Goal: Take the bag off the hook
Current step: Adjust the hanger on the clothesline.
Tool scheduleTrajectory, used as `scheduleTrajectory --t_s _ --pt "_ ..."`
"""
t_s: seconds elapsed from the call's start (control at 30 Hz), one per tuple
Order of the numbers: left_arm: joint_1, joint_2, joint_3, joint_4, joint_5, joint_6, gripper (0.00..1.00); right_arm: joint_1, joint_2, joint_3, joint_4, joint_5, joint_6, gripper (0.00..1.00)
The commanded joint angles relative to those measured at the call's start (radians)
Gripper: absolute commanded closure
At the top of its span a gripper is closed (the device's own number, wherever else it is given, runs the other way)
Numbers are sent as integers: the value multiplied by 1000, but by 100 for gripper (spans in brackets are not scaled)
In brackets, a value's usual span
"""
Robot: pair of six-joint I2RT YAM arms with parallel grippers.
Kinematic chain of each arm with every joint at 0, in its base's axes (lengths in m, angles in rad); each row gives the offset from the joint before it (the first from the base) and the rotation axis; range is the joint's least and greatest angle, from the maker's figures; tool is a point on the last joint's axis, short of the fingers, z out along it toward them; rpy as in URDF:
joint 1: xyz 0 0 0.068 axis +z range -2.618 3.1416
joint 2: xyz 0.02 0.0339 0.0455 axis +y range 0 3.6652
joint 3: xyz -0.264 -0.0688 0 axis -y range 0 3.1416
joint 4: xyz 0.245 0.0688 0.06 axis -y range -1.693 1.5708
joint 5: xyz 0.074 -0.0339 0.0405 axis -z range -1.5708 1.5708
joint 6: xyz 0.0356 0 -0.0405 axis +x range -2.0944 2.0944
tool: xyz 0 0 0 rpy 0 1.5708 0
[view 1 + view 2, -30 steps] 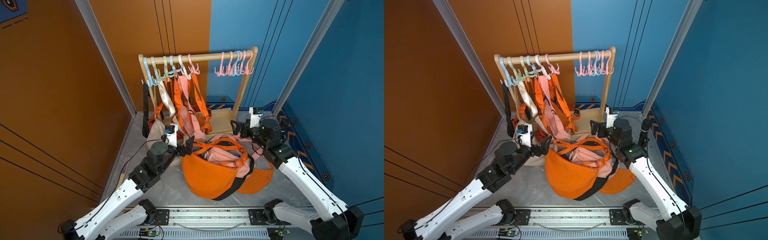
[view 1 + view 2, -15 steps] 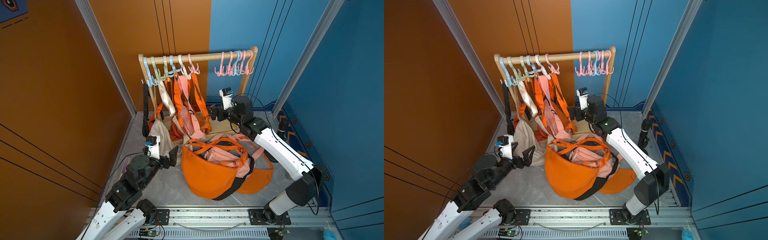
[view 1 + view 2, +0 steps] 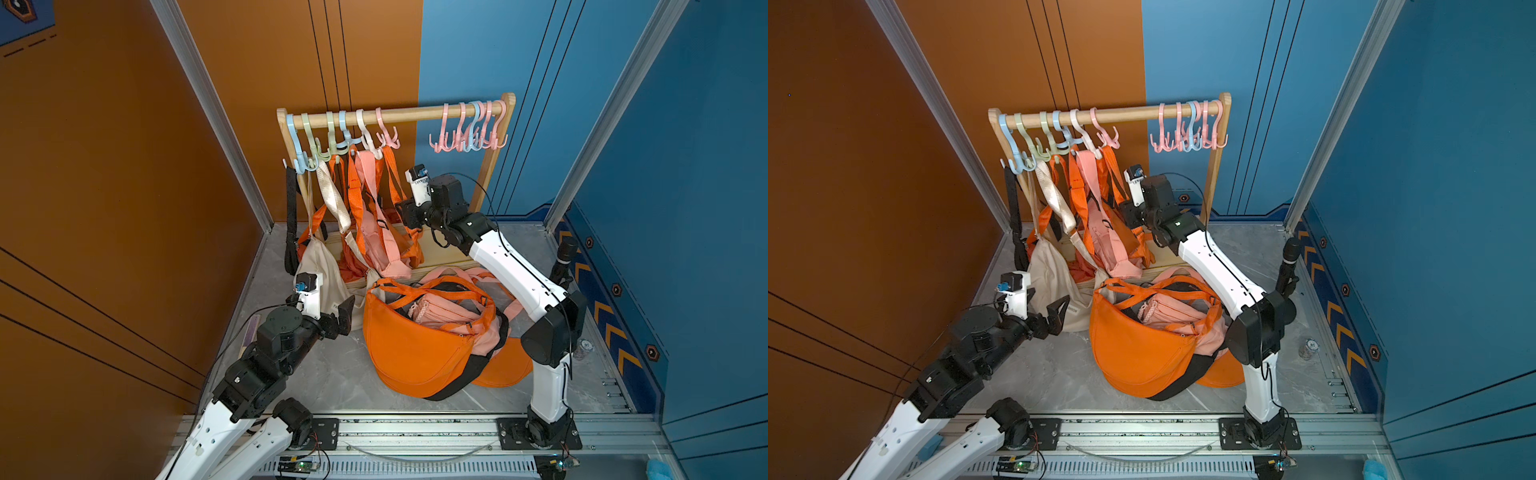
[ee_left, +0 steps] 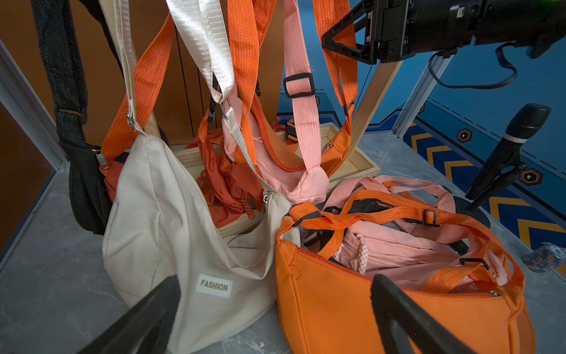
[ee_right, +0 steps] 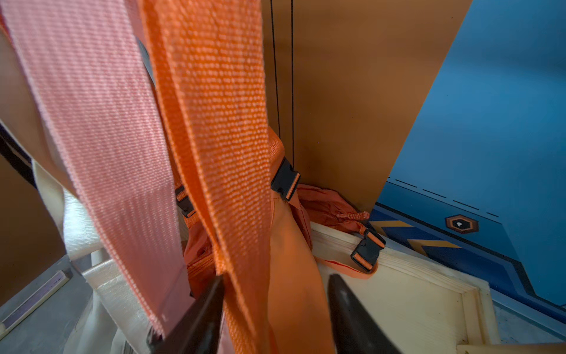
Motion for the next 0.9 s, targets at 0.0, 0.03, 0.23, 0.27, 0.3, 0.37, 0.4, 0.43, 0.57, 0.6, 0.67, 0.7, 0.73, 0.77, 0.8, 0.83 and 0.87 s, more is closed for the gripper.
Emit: scheduleTrajectory --t_s 0.0,0.03,0.23,0.27,0.3,0.37,0.4,0.43,0.57,0.6,0.67,0.7,0.73,0.77,0.8,0.83,0.87 --pt "19 8 13 -17 21 34 2 -5 18 53 -39 28 11 65" --pt "23 10 16 -17 22 37 2 -7 19 52 -36 27 15 71" --pt "38 33 34 -11 41 40 2 -12 7 41 -39 28 15 100" --pt "39 36 38 -11 45 44 2 -13 -2 30 -36 29 13 100" --pt "39 40 42 -11 45 50 2 -15 -13 19 -31 32 12 100" --pt "42 47 53 -12 37 65 2 -22 -40 -15 -18 32 11 100" --pt "45 50 62 -13 35 72 2 -26 -56 -34 -9 31 11 100" --pt "49 55 68 -10 36 78 2 -31 -68 -52 -2 29 10 100" --pt "63 98 112 8 64 82 2 -58 -124 -127 25 23 12 100" --pt "64 113 121 14 74 82 2 -67 -136 -142 29 18 14 100" --pt "66 143 140 29 89 80 2 -84 -157 -167 34 11 16 100" --pt "69 160 150 37 96 79 2 -93 -169 -179 37 7 17 100" --pt "69 174 160 47 100 79 2 -102 -179 -191 39 3 20 100" --pt "67 190 171 58 108 80 2 -111 -190 -205 48 -3 22 100" --pt "69 209 186 71 115 84 2 -122 -201 -219 53 -9 26 100" --pt "70 228 202 82 118 90 2 -131 -210 -230 58 -14 28 100" --pt "72 252 216 90 121 98 2 -143 -220 -239 61 -19 31 100"
